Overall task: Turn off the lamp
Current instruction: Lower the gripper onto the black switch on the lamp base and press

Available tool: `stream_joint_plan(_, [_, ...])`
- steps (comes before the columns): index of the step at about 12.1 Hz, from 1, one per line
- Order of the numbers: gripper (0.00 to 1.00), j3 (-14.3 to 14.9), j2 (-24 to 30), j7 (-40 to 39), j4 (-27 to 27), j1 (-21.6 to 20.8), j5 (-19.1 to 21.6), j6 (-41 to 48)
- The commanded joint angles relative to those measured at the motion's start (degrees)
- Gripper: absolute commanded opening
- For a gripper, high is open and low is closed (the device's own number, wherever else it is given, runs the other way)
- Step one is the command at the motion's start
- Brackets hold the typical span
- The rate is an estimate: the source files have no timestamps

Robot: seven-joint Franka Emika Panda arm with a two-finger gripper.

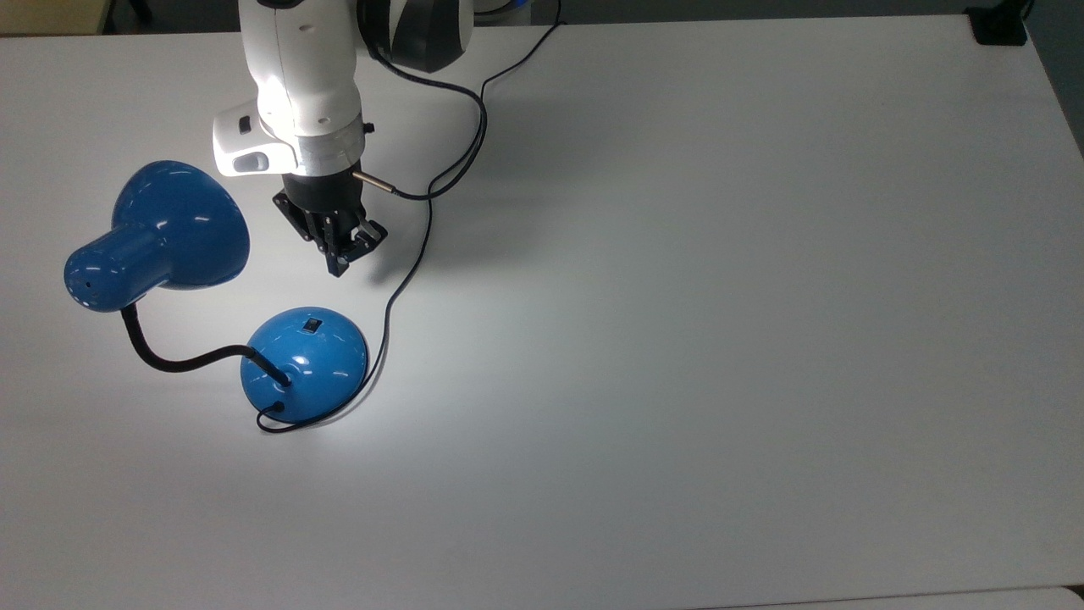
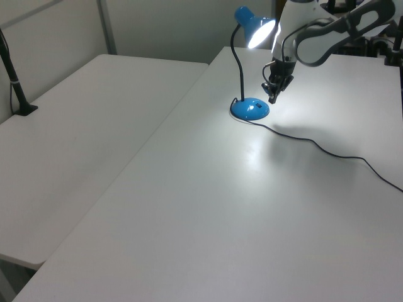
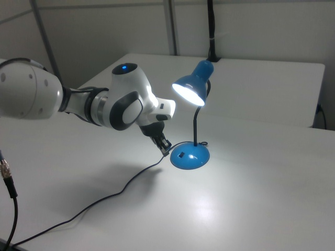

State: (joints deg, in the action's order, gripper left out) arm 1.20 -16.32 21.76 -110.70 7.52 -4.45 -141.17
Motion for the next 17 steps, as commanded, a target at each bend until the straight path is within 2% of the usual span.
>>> stream_joint_plan(1, [0.00, 0.0, -2.7, 0.8, 0.3, 1.3, 0.4, -7.1])
stream_joint_plan(7, [0.00, -0.1, -5.6, -2.1, 0.4, 2.3, 0.3, -14.2])
stream_joint_plan(13, [0.00, -0.1, -7.2, -2.5, 1.3, 2.3, 0.1, -15.0])
stream_joint_plan(17, [0.00, -0.1, -7.4, -3.7, -0.5, 2.2, -0.5, -14.2])
